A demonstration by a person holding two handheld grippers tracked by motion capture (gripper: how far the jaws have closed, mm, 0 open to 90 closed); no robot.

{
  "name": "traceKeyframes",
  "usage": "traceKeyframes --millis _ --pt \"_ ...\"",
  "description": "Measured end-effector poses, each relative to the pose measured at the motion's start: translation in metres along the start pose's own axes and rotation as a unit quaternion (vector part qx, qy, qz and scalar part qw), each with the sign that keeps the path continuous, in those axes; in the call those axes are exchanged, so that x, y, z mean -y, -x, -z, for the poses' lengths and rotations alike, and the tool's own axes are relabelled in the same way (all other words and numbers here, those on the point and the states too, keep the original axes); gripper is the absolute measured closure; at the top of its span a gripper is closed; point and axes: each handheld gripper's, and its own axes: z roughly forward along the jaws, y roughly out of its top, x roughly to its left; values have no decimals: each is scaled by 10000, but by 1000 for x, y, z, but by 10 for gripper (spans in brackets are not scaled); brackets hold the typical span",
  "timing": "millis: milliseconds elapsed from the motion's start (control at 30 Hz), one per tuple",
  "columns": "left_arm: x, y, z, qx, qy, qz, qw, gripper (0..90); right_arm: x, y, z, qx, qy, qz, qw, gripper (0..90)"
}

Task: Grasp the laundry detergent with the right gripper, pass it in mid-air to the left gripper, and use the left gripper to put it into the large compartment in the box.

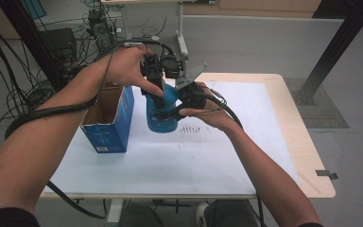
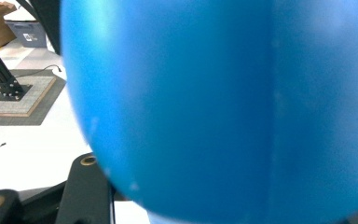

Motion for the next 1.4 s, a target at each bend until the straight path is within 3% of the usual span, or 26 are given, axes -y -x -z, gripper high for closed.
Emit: traceKeyframes --millis 300,400,500,600,733,1033,1133,1267,1367,1400 --pt "3 -1 0 12 -3 74 10000 371 1 2 -2 9 14 -41 10000 369" --pt "4 -2 0 3 -13 110 9999 371 2 2 -2 0 -33 -74 10000 312" --pt "6 -3 2 -21 -24 142 9999 371 3 2 0 141 -168 -26 9998 229" --pt "8 -4 4 -18 -53 239 9997 371 5 0 4 232 -281 -184 9992 135" --pt "12 -6 7 -34 -66 409 9991 371 11 -1 13 464 -496 -502 9964 31" --pt "19 -11 18 -92 -125 859 9962 371 23 -8 42 887 -1122 -542 9882 0" --pt "24 -13 26 -76 -58 1207 9926 371 29 -11 56 1038 -1352 -613 9835 0" --pt "32 -16 40 -169 -48 1519 9882 371 34 -14 74 1192 -1595 -675 9776 0" --pt "39 -20 52 -248 -88 1804 9832 371 37 -18 90 1320 -1818 -721 9718 1" --pt "43 -21 57 -274 -100 1959 9802 371 37 -18 93 1350 -1875 -724 9703 0"
